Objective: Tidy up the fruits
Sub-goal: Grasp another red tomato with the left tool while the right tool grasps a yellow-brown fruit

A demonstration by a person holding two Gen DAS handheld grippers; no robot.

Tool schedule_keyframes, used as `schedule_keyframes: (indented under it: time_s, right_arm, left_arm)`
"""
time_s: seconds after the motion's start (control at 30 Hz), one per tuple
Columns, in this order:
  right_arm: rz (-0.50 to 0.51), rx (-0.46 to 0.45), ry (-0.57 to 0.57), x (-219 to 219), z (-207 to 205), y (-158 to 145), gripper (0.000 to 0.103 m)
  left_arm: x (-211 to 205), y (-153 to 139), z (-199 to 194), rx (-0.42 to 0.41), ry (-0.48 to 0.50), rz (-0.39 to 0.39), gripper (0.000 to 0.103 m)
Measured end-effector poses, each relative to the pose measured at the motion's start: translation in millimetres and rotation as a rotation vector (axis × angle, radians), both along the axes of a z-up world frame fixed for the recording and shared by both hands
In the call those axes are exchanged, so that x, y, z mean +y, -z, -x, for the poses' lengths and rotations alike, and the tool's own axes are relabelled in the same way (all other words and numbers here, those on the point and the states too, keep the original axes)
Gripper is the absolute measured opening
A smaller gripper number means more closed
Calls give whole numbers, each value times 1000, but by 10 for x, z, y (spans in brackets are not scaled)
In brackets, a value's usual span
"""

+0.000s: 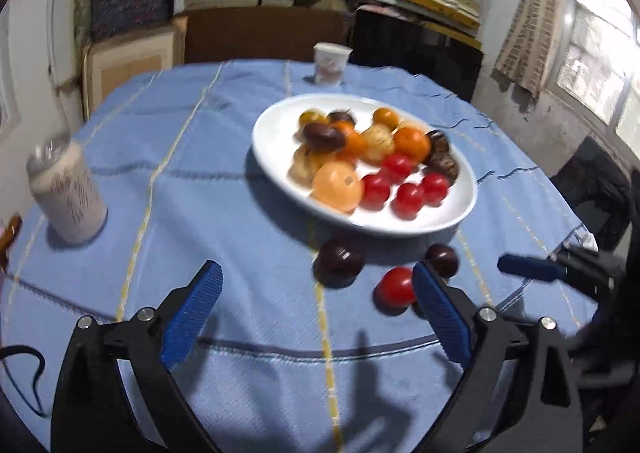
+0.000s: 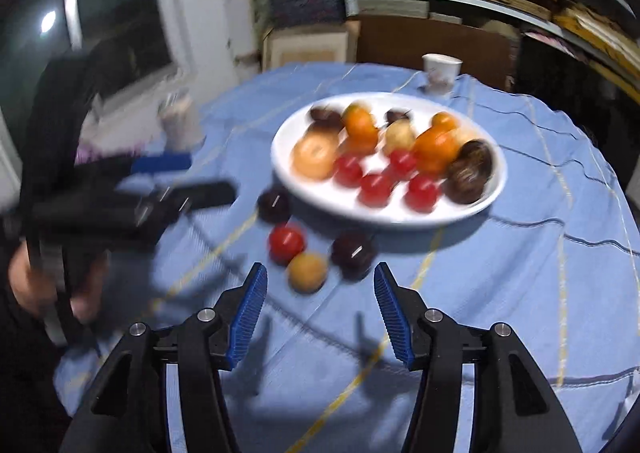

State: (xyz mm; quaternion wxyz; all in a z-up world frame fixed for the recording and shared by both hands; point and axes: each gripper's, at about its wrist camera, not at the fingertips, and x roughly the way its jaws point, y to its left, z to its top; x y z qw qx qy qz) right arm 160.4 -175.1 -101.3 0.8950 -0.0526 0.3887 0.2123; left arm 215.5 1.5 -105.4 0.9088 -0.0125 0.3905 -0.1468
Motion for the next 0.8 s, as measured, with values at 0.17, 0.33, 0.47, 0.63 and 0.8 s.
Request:
schedule_keyframes:
  time_s: [0.17,0.33,0.47,0.63,0.8]
  right_arm:
    - [9,15,11,197,-71,137,49]
    - [-69,73,49,165,-262,220,41]
    - [-66,111,60,222,-364,301,40]
    - [-47,70,69,192,-292,251,28]
    - [-67,40,124,-102,-95,200,28]
  left_arm:
    - [127,96,-75,24,-32,0,93]
    - [105,114,-54,21,-12,-16,93]
    - [51,112,-35,17,8,-33,93]
    - [-37,121,-8,7,35,-60,93]
    - [-307,165,55,-14,94,-112,93]
